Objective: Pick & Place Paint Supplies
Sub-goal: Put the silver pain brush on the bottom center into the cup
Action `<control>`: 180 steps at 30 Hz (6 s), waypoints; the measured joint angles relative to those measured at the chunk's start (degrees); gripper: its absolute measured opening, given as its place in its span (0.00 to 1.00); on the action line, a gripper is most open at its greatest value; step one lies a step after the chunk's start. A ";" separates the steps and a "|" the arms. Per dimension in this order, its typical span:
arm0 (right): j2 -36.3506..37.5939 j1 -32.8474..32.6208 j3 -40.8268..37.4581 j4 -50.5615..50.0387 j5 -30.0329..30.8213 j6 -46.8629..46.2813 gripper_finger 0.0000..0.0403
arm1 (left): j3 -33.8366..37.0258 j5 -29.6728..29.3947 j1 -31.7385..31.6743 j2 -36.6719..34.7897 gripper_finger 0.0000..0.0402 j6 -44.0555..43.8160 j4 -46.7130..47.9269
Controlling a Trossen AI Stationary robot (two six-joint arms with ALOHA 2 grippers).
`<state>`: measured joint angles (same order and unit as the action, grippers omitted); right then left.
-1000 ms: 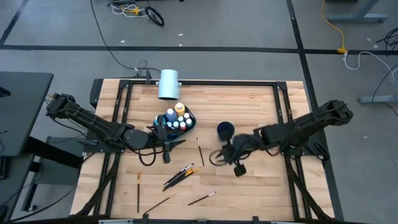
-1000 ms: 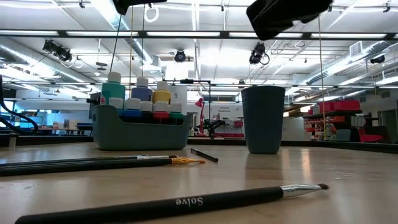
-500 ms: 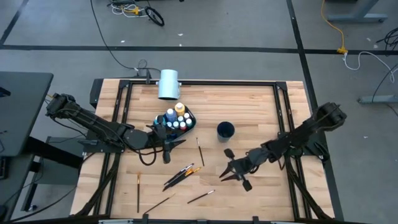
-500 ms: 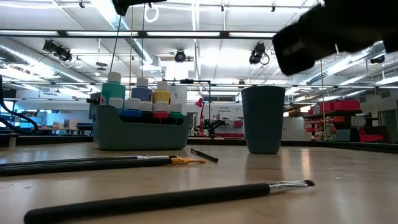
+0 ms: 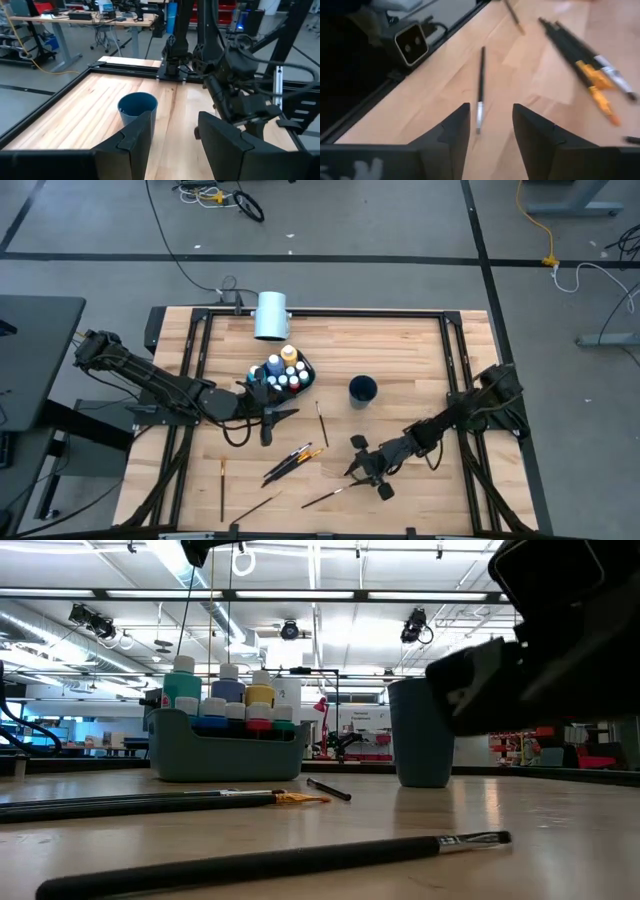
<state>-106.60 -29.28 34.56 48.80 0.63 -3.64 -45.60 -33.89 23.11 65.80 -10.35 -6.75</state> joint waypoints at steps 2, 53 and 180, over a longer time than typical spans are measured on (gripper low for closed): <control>-1.93 -0.17 1.08 0.14 -0.05 0.14 0.39 | 0.00 0.35 0.00 0.00 0.42 0.00 0.16; -11.93 -3.78 6.03 1.31 11.16 3.48 0.02 | 0.00 0.33 0.00 0.02 0.42 3.08 -0.48; 26.55 17.84 23.50 -88.23 27.90 68.05 0.05 | 0.02 4.48 0.04 0.00 0.42 -7.29 13.77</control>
<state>-80.05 -11.44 58.06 -39.43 28.53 64.42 -45.58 -29.41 23.16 65.80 -17.63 7.02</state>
